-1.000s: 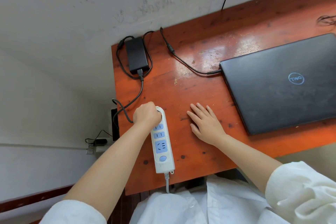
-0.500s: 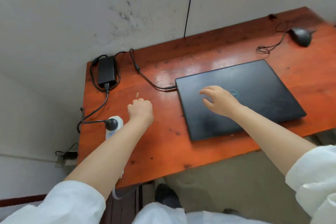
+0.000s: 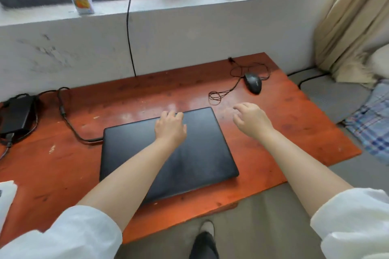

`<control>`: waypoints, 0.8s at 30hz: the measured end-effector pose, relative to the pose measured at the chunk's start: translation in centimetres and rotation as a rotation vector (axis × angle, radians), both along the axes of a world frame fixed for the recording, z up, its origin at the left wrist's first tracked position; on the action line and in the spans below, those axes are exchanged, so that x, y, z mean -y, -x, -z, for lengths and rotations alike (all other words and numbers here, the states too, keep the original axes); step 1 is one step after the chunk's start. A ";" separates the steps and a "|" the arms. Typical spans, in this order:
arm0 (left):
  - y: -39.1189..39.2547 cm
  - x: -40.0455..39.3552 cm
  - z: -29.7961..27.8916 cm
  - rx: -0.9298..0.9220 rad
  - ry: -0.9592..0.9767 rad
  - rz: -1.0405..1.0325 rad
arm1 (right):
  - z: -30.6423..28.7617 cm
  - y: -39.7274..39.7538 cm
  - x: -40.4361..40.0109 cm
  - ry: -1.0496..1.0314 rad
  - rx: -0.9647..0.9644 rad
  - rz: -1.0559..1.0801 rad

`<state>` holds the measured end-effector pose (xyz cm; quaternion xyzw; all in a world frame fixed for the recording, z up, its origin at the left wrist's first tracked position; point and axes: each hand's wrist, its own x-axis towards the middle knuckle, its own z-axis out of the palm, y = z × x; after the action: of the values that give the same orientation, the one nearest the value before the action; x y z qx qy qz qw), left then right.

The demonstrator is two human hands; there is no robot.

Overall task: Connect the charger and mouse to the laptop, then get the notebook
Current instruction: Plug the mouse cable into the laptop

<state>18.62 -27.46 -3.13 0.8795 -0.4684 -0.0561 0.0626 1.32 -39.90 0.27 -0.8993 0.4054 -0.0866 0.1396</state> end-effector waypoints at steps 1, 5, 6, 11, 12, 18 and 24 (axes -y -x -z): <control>-0.1 1.4 0.4 -0.001 -0.005 -0.006 | 0.3 0.1 1.5 -0.021 -0.008 0.011; -1.0 7.1 1.6 -0.048 -0.014 -0.040 | 0.9 0.5 8.1 -0.088 -0.058 0.065; -1.3 8.6 1.8 -0.065 -0.020 -0.060 | 0.8 0.6 9.8 -0.099 -0.076 0.075; -1.7 15.3 2.7 -0.113 -0.035 -0.092 | 0.4 0.4 18.5 -0.102 -0.104 0.129; -1.6 16.4 2.9 -0.115 -0.048 -0.097 | 0.6 0.1 20.0 -0.109 -0.119 0.122; -0.9 21.3 5.6 -0.171 -0.124 -0.179 | 3.0 -4.4 28.9 -0.136 -0.124 -0.003; -0.2 23.1 9.1 -0.264 -0.246 -0.323 | 7.3 -11.9 36.0 -0.223 -0.077 -0.094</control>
<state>18.85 -50.54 -12.20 0.9291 -0.2989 -0.2164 0.0239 13.23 -75.89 -7.07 -0.8989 0.3748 0.0003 0.2270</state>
